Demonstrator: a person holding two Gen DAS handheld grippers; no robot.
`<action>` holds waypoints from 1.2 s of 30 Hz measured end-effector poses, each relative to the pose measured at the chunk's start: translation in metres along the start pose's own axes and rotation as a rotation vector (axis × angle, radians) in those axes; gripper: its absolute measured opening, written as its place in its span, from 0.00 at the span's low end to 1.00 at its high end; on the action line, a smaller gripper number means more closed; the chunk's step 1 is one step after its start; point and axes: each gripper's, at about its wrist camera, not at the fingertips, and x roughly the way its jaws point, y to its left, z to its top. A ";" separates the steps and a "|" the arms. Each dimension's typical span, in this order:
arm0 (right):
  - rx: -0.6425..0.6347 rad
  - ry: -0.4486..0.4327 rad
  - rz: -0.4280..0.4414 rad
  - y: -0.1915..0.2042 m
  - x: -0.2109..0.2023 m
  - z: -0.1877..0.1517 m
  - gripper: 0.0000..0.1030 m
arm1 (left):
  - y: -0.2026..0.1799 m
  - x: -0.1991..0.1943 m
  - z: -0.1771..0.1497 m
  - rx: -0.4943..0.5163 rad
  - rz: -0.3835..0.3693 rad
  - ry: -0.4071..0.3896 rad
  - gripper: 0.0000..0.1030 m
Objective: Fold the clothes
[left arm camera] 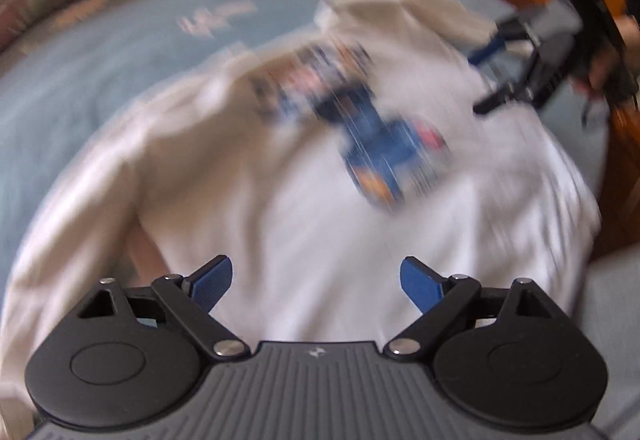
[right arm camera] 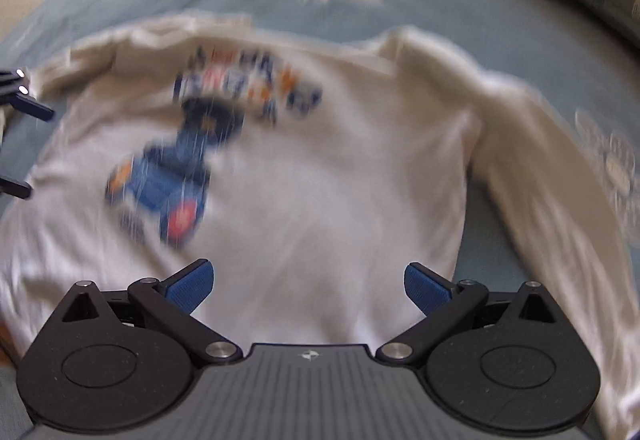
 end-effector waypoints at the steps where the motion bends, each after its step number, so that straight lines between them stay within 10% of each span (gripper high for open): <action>1: 0.001 -0.026 0.023 -0.001 0.007 0.015 1.00 | 0.007 0.006 0.012 -0.016 0.004 -0.030 0.88; 6: -0.022 -0.114 0.150 0.003 0.047 0.076 1.00 | 0.008 0.049 0.049 0.026 -0.075 -0.063 0.88; 14: -0.020 -0.031 0.242 -0.006 0.064 0.055 1.00 | 0.016 0.055 0.021 -0.060 -0.136 0.072 0.88; 25: 0.050 -0.186 0.204 -0.083 0.036 0.152 1.00 | 0.098 0.054 0.131 -0.159 -0.096 -0.129 0.88; 31: 0.275 0.046 0.295 -0.117 0.123 0.177 1.00 | 0.119 0.118 0.164 -0.231 -0.190 -0.081 0.87; 36: 0.383 0.138 0.458 -0.110 0.116 0.151 1.00 | 0.110 0.108 0.147 -0.230 -0.195 -0.069 0.88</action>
